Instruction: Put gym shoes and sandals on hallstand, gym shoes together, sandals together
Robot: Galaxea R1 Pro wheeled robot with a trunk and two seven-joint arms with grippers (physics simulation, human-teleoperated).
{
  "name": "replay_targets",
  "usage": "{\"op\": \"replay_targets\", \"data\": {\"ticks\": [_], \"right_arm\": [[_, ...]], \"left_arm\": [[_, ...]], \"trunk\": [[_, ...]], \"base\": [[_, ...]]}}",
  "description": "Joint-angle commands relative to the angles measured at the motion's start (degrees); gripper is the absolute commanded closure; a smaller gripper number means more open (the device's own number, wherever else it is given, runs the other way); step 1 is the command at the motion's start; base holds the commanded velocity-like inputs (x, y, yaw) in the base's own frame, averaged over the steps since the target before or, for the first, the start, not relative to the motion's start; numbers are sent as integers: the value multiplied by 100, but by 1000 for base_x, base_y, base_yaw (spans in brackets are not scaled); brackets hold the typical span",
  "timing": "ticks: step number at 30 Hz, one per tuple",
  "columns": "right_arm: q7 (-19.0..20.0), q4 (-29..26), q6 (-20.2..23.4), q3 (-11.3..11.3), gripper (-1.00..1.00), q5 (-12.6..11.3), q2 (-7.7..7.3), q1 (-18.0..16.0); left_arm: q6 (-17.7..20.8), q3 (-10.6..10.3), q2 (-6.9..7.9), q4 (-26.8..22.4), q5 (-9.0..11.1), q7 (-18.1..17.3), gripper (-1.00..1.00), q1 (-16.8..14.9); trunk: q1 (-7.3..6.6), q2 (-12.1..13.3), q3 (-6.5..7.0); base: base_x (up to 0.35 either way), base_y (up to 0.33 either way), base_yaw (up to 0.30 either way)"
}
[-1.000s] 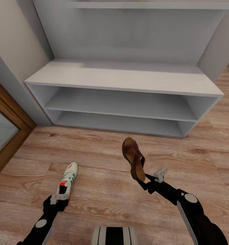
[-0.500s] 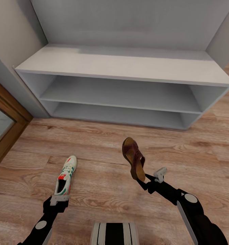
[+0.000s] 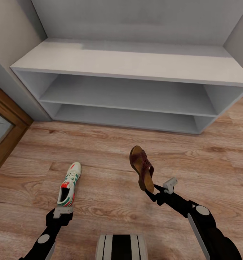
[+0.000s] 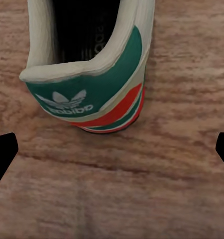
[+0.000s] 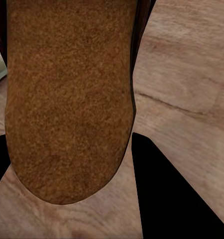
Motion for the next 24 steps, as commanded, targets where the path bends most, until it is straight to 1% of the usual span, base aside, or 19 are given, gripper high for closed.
{"op": "replay_targets", "data": {"ticks": [1, 7, 14, 24], "right_arm": [[20, -7, 57, -4, 100, -21, 0, -2], [20, -7, 57, -4, 100, -16, 0, -2], [20, -7, 57, -4, 100, -16, 0, -2], [17, -7, 57, -4, 100, -16, 0, -2]], "left_arm": [[-20, 3, 1, 3, -57, 27, -100, -1], [-24, 9, 4, 3, -53, 30, -100, 0], [-24, 19, 4, 3, -56, 30, -100, -1], [-28, 3, 2, 3, -55, 30, -100, 9]], "trunk": [[-1, -1, -4], [-1, -1, -5], [-1, -1, -5], [-1, -1, -5]], "base": [[0, 0, 0], [8, 1, 0], [77, 57, 0], [8, 6, 0]]}}
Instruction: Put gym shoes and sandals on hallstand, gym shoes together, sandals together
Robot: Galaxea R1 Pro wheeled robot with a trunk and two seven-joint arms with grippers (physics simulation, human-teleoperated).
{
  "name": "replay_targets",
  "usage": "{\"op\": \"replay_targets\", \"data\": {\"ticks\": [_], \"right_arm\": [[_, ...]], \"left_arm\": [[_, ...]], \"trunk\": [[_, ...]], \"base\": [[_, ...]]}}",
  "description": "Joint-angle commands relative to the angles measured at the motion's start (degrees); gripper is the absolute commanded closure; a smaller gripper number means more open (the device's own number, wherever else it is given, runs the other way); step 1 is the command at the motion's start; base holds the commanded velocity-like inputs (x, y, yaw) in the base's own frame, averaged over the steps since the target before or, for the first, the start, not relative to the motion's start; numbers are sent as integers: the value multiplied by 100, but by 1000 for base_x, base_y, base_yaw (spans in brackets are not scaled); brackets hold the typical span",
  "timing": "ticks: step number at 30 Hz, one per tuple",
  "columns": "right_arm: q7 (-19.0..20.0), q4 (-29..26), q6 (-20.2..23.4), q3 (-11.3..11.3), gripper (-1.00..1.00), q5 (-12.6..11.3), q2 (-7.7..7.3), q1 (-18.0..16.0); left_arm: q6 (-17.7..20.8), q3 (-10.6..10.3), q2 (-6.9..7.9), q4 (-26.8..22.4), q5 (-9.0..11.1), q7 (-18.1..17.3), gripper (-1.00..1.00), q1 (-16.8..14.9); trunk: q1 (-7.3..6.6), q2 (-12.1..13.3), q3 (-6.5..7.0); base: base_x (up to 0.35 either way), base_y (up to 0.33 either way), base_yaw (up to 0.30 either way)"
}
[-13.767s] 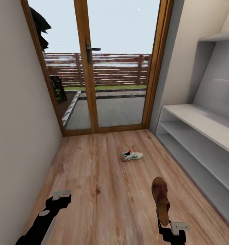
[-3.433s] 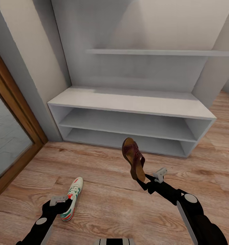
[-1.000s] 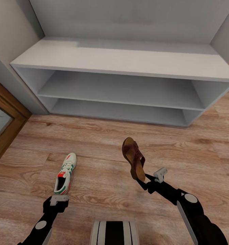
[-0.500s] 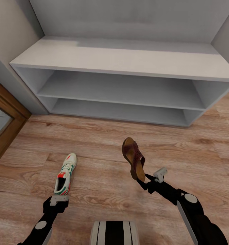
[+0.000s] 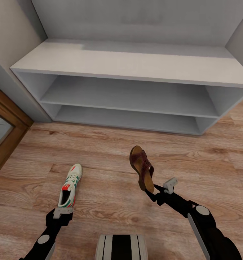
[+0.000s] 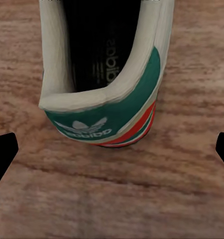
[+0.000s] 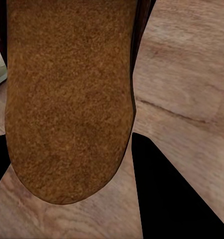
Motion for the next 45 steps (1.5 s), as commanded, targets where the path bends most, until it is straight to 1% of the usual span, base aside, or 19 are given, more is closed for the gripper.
{"op": "replay_targets", "data": {"ticks": [1, 2, 9, 12, 22, 30, 45], "right_arm": [[19, -7, 56, -4, 100, -19, 0, -2], [20, -7, 56, -4, 100, -19, 0, -2], [18, -13, 60, -12, 100, -19, -1, -2], [19, -14, 61, -11, 100, -19, -1, -2], [20, -14, 57, -9, 100, -19, -1, -2], [20, -16, 56, -18, 100, -19, -2, -2], [20, -16, 56, -22, 100, -19, -4, -2]], "left_arm": [[-18, 5, 0, 3, -57, 24, -100, -3], [-17, 6, 0, 3, -57, 24, -100, -4], [-17, 11, 3, 3, -58, 24, -100, -7], [-18, 11, 5, 3, -58, 24, -100, -7], [-23, 11, 7, 3, -55, 24, -100, -7], [-32, 27, 2, 3, -50, 24, -100, -7], [-32, 33, 1, 3, -40, 24, -100, -7]], "trunk": [[-1, -1, -3], [-1, -1, -3], [17, -10, -166], [17, -10, -180], [17, -10, -195], [17, -10, -196], [17, -10, -196]], "base": [[0, 0, 0], [0, 0, 0], [0, 0, 0], [0, 0, 0], [3, 2, 0], [99, 85, 0], [26, 4, 0]]}}
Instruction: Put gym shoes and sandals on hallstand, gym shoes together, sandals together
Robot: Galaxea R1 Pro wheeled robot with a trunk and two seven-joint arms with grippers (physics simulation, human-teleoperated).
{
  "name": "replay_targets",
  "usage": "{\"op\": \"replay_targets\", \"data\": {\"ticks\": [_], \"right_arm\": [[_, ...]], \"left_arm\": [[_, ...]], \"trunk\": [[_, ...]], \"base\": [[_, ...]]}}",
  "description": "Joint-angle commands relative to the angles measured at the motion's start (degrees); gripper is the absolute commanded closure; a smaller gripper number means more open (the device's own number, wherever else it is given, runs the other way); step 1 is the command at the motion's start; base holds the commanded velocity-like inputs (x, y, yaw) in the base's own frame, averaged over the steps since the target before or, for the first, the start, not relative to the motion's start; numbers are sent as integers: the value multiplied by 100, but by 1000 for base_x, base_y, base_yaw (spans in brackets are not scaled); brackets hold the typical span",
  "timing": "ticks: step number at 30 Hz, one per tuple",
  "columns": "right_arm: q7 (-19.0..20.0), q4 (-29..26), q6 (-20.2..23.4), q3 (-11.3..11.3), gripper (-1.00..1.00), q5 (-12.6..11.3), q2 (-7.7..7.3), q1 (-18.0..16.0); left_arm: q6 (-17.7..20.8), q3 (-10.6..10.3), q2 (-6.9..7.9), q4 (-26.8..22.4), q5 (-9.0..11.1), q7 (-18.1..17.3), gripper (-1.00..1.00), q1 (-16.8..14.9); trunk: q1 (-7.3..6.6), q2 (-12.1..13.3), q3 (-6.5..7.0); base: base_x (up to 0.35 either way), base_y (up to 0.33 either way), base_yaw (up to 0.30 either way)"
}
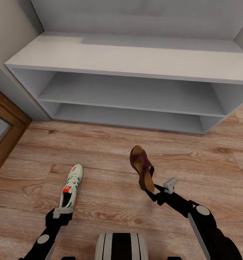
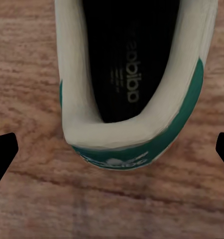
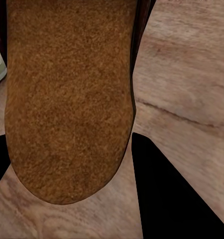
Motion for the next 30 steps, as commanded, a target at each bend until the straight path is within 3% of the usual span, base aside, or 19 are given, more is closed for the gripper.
{"op": "replay_targets", "data": {"ticks": [1, 30], "right_arm": [[24, -7, 57, -6, 100, -19, -1, -2], [22, -7, 59, -6, 100, -19, -5, -2]], "left_arm": [[-18, 0, -1, 3, -55, 24, -100, -2], [-19, 13, -1, -6, -52, 24, -100, -2]], "trunk": [[0, -1, -3], [0, -1, -3]], "base": [[57, 0, 0], [29, 0, 0]]}}
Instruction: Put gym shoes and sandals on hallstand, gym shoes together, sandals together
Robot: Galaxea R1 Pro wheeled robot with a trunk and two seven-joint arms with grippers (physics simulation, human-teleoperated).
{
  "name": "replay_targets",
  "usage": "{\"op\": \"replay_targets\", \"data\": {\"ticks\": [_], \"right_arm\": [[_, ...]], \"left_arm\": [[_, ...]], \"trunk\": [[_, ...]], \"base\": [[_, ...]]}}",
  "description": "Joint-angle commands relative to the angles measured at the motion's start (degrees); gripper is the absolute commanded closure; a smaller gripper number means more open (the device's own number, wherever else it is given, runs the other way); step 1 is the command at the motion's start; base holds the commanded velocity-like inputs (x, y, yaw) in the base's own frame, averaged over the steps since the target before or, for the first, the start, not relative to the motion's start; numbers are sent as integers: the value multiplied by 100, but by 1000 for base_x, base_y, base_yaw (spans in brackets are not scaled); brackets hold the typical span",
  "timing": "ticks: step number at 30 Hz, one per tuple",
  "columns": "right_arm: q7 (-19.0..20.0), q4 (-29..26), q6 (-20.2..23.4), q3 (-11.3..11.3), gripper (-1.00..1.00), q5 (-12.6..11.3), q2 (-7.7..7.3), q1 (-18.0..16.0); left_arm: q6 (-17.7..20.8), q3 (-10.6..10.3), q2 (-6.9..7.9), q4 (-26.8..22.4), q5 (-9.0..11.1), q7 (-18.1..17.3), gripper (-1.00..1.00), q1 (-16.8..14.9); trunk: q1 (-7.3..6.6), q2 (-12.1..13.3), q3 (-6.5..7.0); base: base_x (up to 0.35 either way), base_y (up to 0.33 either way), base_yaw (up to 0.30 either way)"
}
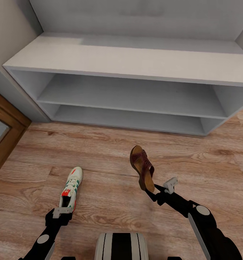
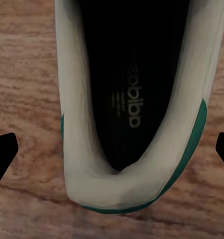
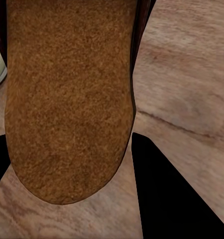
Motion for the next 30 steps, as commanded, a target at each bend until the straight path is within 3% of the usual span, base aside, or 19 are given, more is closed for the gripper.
{"op": "replay_targets", "data": {"ticks": [1, 12, 13, 30], "right_arm": [[24, -7, 57, -6, 100, -19, 0, -2], [26, -7, 56, -6, 100, -19, 2, -2], [26, -7, 56, -6, 100, -19, 1, -2], [27, -13, 55, -161, 100, -28, 0, -2]], "left_arm": [[-18, 2, -1, 3, -55, 24, -100, -2], [-11, -5, -1, 10, -67, 24, -100, -18], [-10, -4, -4, 10, -70, 24, 100, -19], [-20, -12, -8, 12, -53, 28, 100, -12]], "trunk": [[-1, -1, -3], [-1, -1, -3], [-1, -1, -3], [-1, -1, -3]], "base": [[0, 0, 0], [0, 0, 0], [0, 0, 0], [0, 0, 0]]}}
